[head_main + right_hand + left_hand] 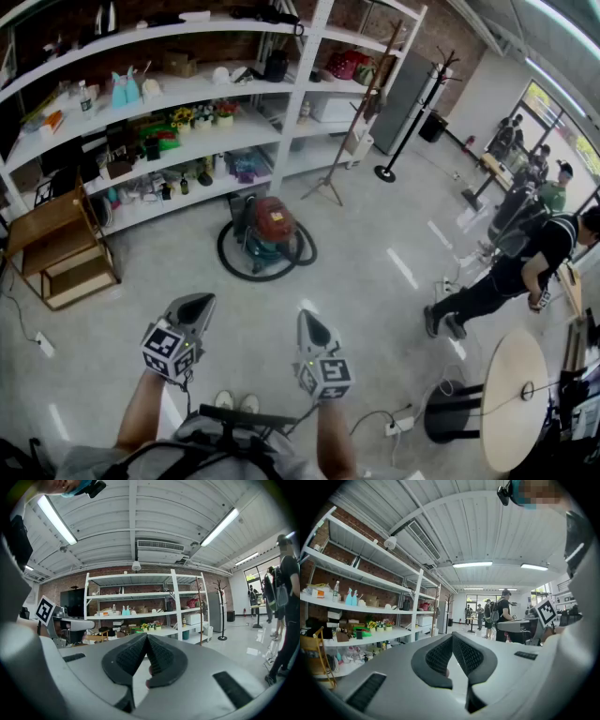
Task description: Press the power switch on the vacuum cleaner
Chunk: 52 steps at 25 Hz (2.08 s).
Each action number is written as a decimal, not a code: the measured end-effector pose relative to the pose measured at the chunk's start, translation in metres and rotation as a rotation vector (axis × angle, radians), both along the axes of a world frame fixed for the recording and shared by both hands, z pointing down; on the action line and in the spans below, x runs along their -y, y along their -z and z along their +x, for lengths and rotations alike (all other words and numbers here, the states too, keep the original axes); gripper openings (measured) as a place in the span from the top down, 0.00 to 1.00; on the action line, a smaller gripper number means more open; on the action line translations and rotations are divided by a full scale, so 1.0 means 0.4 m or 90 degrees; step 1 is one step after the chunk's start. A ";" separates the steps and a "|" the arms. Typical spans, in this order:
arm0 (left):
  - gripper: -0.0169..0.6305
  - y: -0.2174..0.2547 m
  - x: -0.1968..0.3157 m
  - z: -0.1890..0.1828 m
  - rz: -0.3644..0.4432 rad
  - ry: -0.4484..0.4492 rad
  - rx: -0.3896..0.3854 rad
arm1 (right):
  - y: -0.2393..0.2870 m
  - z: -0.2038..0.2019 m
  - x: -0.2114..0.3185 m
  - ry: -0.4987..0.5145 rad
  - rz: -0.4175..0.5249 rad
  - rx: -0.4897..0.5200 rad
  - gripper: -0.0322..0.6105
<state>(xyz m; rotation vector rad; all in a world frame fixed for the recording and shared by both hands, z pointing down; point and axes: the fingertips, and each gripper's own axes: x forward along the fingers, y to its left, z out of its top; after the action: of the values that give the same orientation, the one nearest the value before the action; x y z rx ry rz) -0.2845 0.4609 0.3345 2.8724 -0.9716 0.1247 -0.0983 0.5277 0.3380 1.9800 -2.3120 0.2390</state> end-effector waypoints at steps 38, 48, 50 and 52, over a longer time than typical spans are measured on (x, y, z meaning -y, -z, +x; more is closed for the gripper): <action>0.96 -0.037 0.201 -0.016 0.002 -0.013 0.002 | -0.055 -0.042 0.172 -0.017 -0.020 0.030 0.93; 0.96 -0.038 0.392 0.142 -0.003 -0.004 0.017 | -0.050 0.112 0.364 -0.011 -0.018 0.044 0.93; 0.96 -0.036 0.429 0.173 -0.004 0.000 0.018 | -0.047 0.139 0.400 -0.006 -0.019 0.048 0.93; 0.96 -0.031 0.462 0.205 -0.003 0.004 0.017 | -0.048 0.167 0.432 -0.002 -0.021 0.049 0.93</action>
<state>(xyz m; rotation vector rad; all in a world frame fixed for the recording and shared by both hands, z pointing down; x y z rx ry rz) -0.2025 0.2762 0.3469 2.8711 -0.9826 0.1647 -0.0313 0.3547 0.3573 1.9929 -2.3347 0.3577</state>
